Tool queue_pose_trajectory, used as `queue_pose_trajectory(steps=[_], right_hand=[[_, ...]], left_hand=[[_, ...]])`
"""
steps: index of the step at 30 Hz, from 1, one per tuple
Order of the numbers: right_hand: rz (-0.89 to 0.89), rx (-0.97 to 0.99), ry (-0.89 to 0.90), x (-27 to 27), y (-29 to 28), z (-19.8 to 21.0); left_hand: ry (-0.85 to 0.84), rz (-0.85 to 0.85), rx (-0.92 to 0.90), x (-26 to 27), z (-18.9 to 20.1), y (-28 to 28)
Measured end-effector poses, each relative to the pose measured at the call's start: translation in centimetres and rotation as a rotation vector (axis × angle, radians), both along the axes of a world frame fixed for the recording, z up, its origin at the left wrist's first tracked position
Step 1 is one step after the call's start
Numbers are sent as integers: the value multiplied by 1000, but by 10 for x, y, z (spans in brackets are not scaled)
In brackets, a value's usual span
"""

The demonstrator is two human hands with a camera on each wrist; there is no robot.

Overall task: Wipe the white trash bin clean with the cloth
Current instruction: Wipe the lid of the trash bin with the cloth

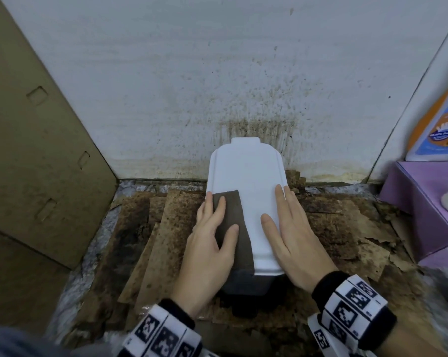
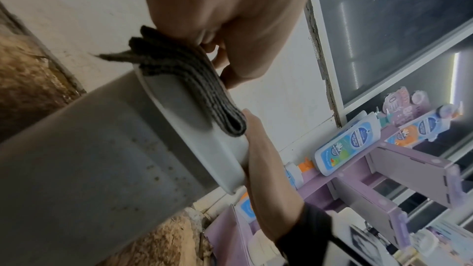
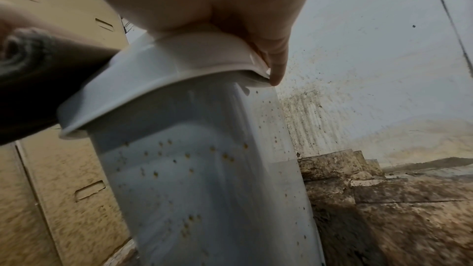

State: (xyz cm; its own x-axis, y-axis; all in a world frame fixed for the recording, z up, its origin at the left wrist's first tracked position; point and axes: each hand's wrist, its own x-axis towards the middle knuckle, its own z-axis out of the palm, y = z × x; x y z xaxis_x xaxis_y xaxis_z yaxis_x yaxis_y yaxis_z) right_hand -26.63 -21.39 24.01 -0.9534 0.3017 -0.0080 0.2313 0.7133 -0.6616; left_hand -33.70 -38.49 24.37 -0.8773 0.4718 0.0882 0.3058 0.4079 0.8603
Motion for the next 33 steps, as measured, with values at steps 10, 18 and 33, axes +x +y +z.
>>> queue_pose_trajectory(steps=[10, 18, 33], right_hand=[[12, 21, 13, -1, 0, -1], [19, 25, 11, 0, 0, 0], [15, 0, 14, 1, -1, -2]], left_hand=[[-117, -158, -33, -83, 20, 20], [-110, -176, -41, -97, 15, 25], [168, -179, -276, -5, 5, -5]])
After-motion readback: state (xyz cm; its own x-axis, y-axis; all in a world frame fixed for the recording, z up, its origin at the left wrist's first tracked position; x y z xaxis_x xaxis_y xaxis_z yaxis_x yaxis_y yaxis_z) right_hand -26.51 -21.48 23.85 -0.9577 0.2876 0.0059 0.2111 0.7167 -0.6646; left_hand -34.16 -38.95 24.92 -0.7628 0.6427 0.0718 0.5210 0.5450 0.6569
